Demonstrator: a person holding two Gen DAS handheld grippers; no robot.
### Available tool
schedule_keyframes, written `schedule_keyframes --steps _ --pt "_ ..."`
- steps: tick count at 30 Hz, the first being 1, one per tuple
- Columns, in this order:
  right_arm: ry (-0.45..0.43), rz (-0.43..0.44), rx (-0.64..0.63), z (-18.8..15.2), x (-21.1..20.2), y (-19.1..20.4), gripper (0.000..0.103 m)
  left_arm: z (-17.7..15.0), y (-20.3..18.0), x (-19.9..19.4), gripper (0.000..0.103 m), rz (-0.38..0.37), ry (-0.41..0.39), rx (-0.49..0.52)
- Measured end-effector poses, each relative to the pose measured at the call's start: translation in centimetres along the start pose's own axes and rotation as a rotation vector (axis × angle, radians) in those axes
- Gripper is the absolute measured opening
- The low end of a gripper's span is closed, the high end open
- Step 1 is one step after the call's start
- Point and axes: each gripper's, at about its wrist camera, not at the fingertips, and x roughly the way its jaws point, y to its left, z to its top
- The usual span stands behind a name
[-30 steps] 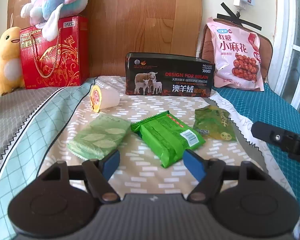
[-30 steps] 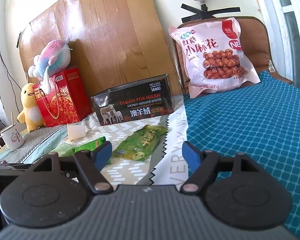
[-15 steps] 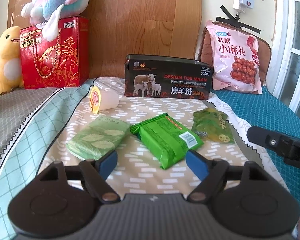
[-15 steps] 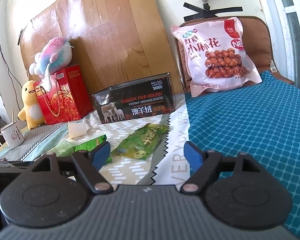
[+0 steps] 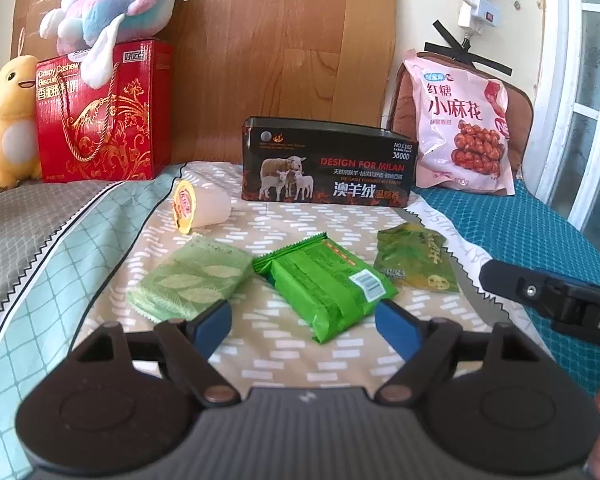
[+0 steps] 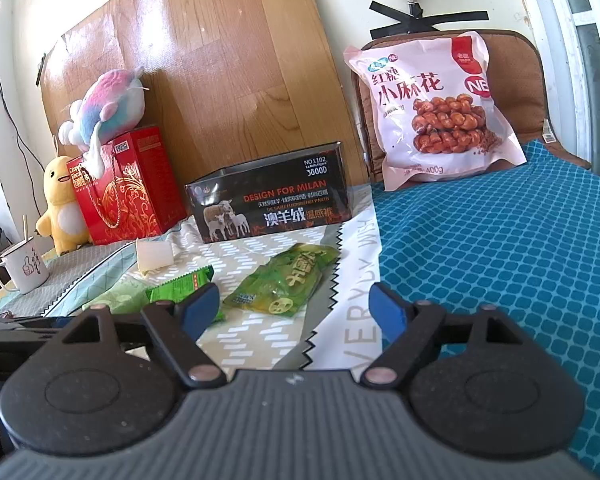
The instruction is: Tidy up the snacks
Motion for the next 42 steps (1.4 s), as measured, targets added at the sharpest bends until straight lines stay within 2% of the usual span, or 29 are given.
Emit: schedule_keyframes --steps 4,11,42 --pt "0.000 0.000 0.000 0.01 0.00 0.01 0.084 0.00 -0.01 -0.18 0.084 -0.002 -0.011 -0.001" --pt "0.009 0.013 -0.006 -0.03 0.12 0.11 0.084 0.01 0.01 -0.42 0.093 -0.003 -0.029 -0.002" --pt "0.006 0.026 -0.001 0.01 0.06 0.05 0.089 0.06 0.08 -0.52 0.098 -0.004 -0.035 -0.006"
